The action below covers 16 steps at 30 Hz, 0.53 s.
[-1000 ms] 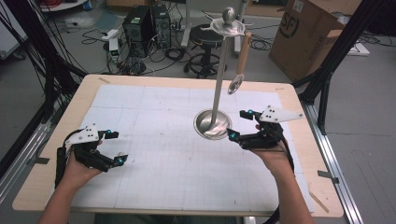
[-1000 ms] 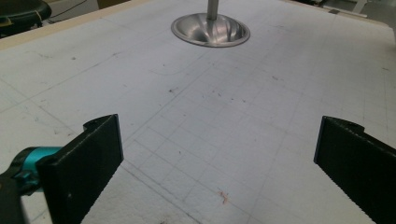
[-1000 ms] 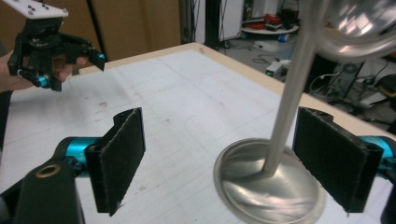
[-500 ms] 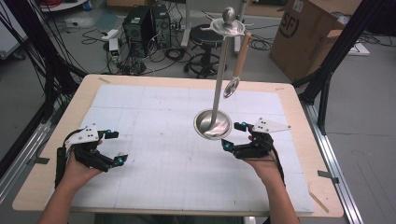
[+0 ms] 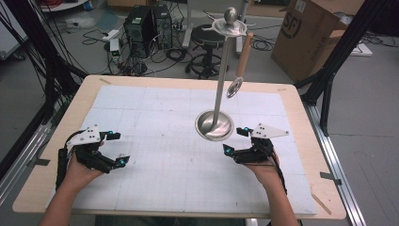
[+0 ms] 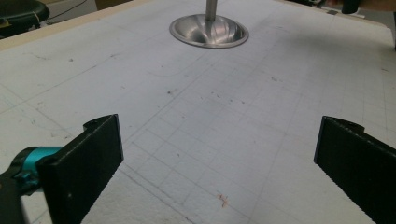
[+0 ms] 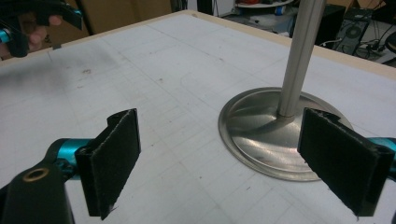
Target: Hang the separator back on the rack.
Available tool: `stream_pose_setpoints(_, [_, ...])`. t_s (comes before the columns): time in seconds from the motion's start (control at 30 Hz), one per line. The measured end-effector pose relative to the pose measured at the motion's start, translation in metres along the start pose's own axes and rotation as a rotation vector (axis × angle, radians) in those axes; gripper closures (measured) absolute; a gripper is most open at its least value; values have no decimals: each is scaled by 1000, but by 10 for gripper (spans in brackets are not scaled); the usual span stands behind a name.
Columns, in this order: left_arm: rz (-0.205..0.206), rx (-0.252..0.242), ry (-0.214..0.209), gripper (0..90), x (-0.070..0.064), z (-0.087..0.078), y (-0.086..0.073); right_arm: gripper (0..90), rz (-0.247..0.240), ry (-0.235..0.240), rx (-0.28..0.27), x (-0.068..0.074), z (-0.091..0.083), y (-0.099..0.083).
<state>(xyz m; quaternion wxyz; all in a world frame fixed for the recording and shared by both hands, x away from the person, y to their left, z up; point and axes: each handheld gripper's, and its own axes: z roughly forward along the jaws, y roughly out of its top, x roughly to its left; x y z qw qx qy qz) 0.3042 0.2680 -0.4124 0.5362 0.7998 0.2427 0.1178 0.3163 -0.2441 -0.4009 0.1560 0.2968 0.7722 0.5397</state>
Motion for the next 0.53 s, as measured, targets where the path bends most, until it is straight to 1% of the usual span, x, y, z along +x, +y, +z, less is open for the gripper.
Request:
stream_pose_setpoints(0.13, [1, 1, 0, 19, 0, 0, 0, 127, 2, -5, -1, -1, -1, -1])
stream_pose_setpoints(0.17, [2, 1, -1, 19, 0, 0, 0, 127, 12, -5, 1, -1, -1, -1])
stream_pose_setpoints(0.3, [1, 1, -1, 19, 0, 0, 0, 127, 6, -9, -3, -2, -2, -1])
stream_pose_setpoints(0.53, [2, 0, -1, 19, 0, 0, 0, 127, 10, -9, 6, -2, -1, -2])
